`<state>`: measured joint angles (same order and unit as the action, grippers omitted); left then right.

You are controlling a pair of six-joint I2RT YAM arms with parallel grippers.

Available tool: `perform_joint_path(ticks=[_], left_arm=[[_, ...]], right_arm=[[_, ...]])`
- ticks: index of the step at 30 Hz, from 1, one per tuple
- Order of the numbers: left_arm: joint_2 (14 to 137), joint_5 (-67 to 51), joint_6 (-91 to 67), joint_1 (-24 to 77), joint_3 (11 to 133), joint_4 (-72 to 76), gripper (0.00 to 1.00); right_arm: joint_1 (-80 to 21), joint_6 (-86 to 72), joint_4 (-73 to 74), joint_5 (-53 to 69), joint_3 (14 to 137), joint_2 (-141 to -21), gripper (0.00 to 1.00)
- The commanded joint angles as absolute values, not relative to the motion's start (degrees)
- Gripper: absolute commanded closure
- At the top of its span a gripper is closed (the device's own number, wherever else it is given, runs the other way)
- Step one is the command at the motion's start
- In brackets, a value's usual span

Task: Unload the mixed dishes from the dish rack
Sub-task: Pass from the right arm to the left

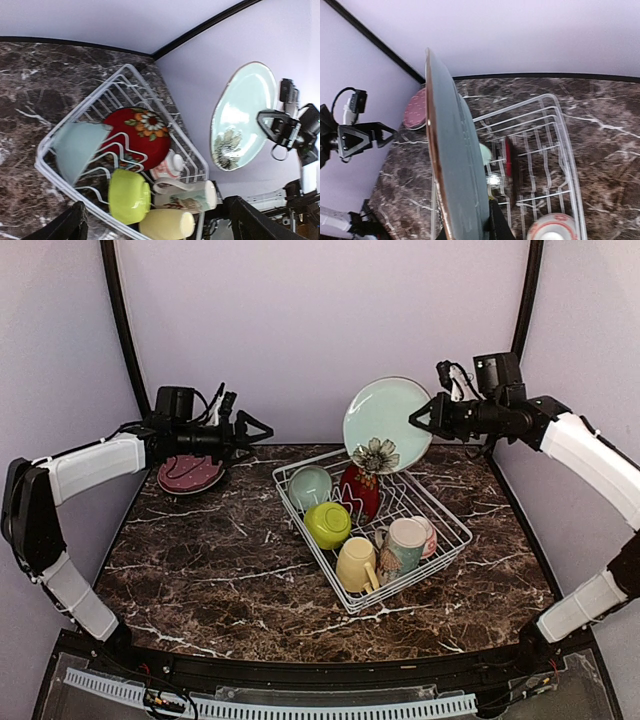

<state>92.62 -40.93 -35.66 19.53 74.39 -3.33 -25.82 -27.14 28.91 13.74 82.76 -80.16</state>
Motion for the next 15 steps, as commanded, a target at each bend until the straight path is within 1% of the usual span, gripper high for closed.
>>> perform_joint_path(ticks=[1,5,10,12,14,15], left_arm=[[85.7,-46.4,-50.8,24.1,67.1,15.3,0.01],[84.1,-42.3,-52.4,27.3,63.7,16.4,0.01],[84.9,-41.8,-53.8,29.4,63.0,17.7,0.02],[84.6,-41.6,-54.1,29.9,62.8,18.5,0.06],[84.1,-40.7,-54.2,30.1,62.3,17.9,0.15],[83.8,-39.8,-54.4,30.1,62.2,17.5,0.16]], right_arm=[[-26.1,-38.0,4.2,33.8,81.7,-82.7,1.0],[-26.6,-42.2,-3.0,39.0,80.7,-86.9,1.0],[-29.2,-46.3,-9.9,42.9,80.9,-92.1,1.0],[-30.3,-47.4,-11.5,43.7,81.5,-93.6,1.0],[-31.3,-48.3,-12.9,44.3,81.8,-94.7,1.0],[-31.7,-48.7,-13.4,44.5,82.0,-95.1,1.0]])
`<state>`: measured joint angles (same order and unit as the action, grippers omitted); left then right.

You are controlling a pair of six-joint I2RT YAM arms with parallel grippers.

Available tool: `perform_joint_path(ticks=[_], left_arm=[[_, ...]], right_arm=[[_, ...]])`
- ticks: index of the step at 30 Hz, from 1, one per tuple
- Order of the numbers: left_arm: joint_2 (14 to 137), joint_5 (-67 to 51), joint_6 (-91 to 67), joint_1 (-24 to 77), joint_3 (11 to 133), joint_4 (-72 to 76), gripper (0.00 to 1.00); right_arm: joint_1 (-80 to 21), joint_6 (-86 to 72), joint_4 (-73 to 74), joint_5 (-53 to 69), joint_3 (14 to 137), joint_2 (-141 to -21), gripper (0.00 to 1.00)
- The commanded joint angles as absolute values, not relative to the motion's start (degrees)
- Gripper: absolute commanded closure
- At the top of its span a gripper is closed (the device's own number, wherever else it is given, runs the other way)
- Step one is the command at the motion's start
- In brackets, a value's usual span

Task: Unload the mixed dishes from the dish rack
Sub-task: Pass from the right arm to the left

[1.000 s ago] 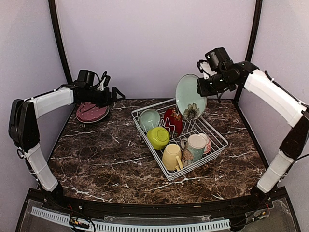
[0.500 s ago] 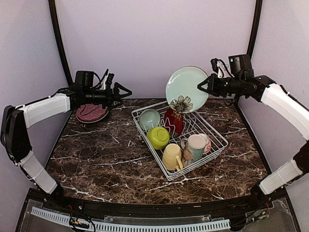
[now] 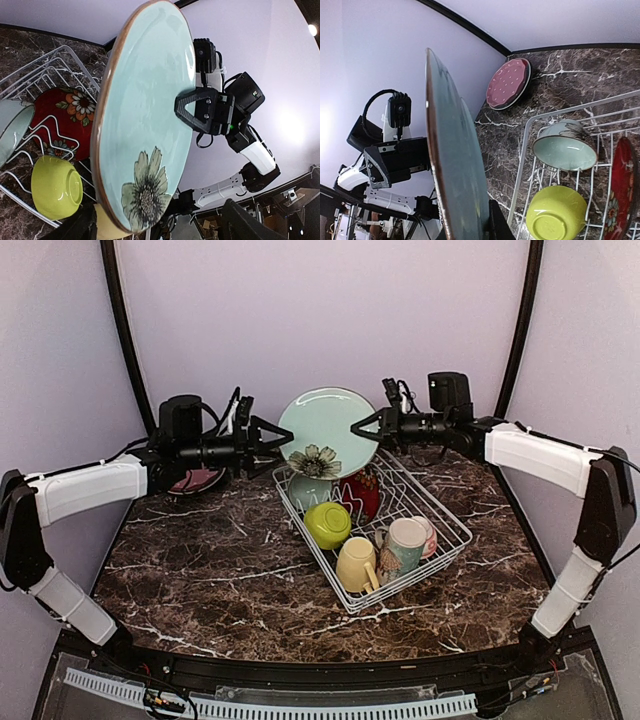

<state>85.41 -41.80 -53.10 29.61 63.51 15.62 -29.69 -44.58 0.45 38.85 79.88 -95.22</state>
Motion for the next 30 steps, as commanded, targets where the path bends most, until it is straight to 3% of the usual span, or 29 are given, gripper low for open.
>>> perform_joint_path(ticks=[1,6,9,17,20,25,27,30], left_arm=[[83.7,-39.3,-54.8,30.1,61.8,16.9,0.2],[82.5,-37.4,-57.5,30.1,60.0,18.6,0.44],[81.5,-36.4,-58.6,30.1,59.0,19.8,0.64],[81.1,-36.4,-61.7,30.1,57.7,23.5,0.95],[81.4,-37.3,-62.9,30.0,58.1,24.6,0.99],[81.2,-39.1,-63.9,28.1,58.5,25.1,0.99],[80.5,-39.9,-64.2,26.5,58.1,25.1,0.99],[78.8,-40.9,-63.5,22.7,57.3,23.4,0.99]], right_arm=[[-32.0,-49.1,-13.8,44.6,82.1,-95.5,1.0],[-33.0,-50.0,-15.2,45.3,82.1,-96.3,1.0],[-33.1,-50.2,-15.3,45.2,81.8,-96.3,1.0],[-33.2,-50.1,-14.7,45.1,80.6,-96.0,0.89],[-33.1,-48.3,-11.9,43.9,81.4,-95.9,0.72],[-32.4,-44.6,-5.9,41.0,82.4,-94.9,0.25],[-31.9,-43.5,-4.1,39.9,82.0,-94.2,0.14],[-30.8,-42.1,-1.6,38.4,81.2,-92.9,0.04]])
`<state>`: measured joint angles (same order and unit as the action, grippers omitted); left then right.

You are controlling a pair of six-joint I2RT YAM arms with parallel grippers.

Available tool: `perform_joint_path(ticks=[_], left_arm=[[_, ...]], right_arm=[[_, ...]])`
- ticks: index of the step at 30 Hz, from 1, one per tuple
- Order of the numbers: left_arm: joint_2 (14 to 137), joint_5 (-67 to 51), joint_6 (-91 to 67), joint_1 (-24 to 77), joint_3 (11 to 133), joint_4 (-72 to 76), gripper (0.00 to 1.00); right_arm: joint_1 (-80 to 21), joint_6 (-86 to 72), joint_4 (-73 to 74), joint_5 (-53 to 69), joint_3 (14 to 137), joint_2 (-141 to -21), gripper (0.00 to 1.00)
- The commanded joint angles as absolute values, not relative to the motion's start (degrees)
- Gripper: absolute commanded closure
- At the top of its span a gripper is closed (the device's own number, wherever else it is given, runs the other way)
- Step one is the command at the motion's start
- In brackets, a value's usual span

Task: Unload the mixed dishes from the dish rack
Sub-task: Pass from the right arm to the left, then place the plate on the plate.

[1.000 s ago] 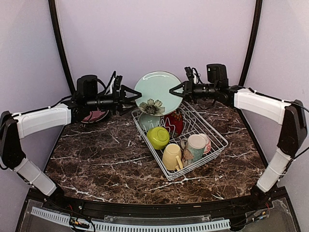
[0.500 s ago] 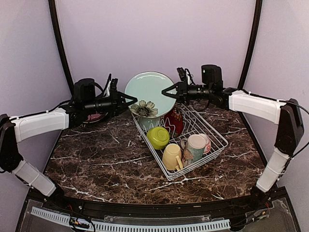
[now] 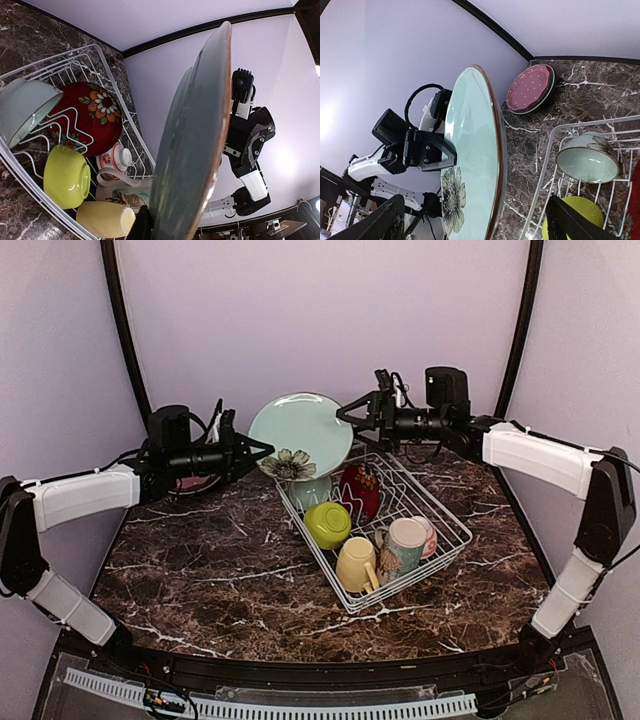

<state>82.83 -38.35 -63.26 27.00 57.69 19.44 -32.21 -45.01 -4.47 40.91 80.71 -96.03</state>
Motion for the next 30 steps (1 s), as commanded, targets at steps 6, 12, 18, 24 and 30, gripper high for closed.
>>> perform_joint_path(ticks=[6,12,18,24,30], left_arm=[[76.0,-43.4,-60.6,12.8,56.1,17.7,0.99],[76.9,-43.2,-58.3,1.3,56.7,13.4,0.99],[84.6,-40.8,-56.5,-7.8,60.7,10.2,0.99],[93.9,-38.9,-57.2,-11.9,66.7,10.9,0.99],[102.5,-34.0,-54.0,-13.3,73.3,6.6,0.99]], right_arm=[[-29.1,-39.0,3.5,35.2,79.9,-89.7,0.01],[-28.3,-36.5,6.9,32.3,79.9,-87.7,0.01],[-28.0,-35.9,8.1,31.9,79.7,-86.7,0.01],[-27.9,-35.0,9.5,29.9,78.9,-84.9,0.01],[-27.6,-34.1,11.1,28.4,78.6,-83.7,0.01]])
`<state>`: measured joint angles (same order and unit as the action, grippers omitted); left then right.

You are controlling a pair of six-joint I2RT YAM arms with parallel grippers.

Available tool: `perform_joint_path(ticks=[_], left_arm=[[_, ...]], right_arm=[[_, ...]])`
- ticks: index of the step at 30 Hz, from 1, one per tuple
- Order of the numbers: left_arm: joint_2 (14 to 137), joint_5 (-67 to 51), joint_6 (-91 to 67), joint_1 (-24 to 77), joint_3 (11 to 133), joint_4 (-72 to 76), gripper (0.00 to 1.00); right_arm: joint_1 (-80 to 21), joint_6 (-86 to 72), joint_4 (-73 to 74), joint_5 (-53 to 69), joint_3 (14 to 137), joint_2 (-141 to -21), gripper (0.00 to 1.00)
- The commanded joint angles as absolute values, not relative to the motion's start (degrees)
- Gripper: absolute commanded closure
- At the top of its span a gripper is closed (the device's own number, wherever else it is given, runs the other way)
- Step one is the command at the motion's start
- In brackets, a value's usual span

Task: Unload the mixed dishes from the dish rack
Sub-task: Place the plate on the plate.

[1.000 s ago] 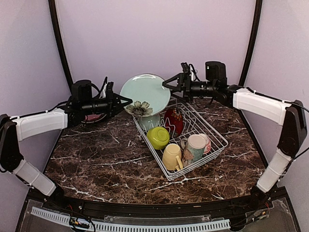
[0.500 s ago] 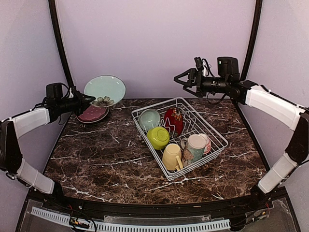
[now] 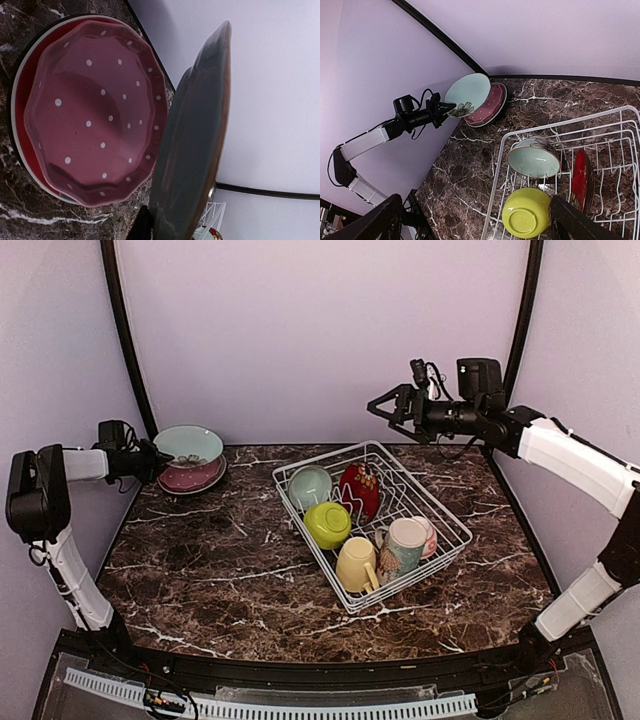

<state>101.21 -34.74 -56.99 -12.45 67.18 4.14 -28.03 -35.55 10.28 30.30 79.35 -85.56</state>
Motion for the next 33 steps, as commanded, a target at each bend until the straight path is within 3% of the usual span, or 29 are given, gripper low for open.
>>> perform_joint_path(ticks=[1,13,23,26,33], left_arm=[[103.3,-34.1,-53.9,-13.4,74.3,6.5,0.99],[110.4,-34.3,-45.1,-14.5,79.2,-1.0,0.99],[114.5,-39.4,-46.8,-16.2,79.5,2.7,0.99],[115.9,-40.4,-47.1,-16.3,79.7,2.6,0.94],[116.1,-38.1,-43.1,-16.3,81.0,-3.7,0.74]], right_arm=[[-27.6,-34.0,11.3,28.2,78.7,-83.6,0.01],[-27.5,-34.3,13.1,28.2,81.8,-86.1,0.01],[-28.0,-33.4,13.2,25.5,80.8,-86.5,0.01],[-28.8,-32.0,15.0,23.8,82.2,-87.8,0.01],[-32.2,-27.9,19.5,20.5,86.9,-91.8,0.01]])
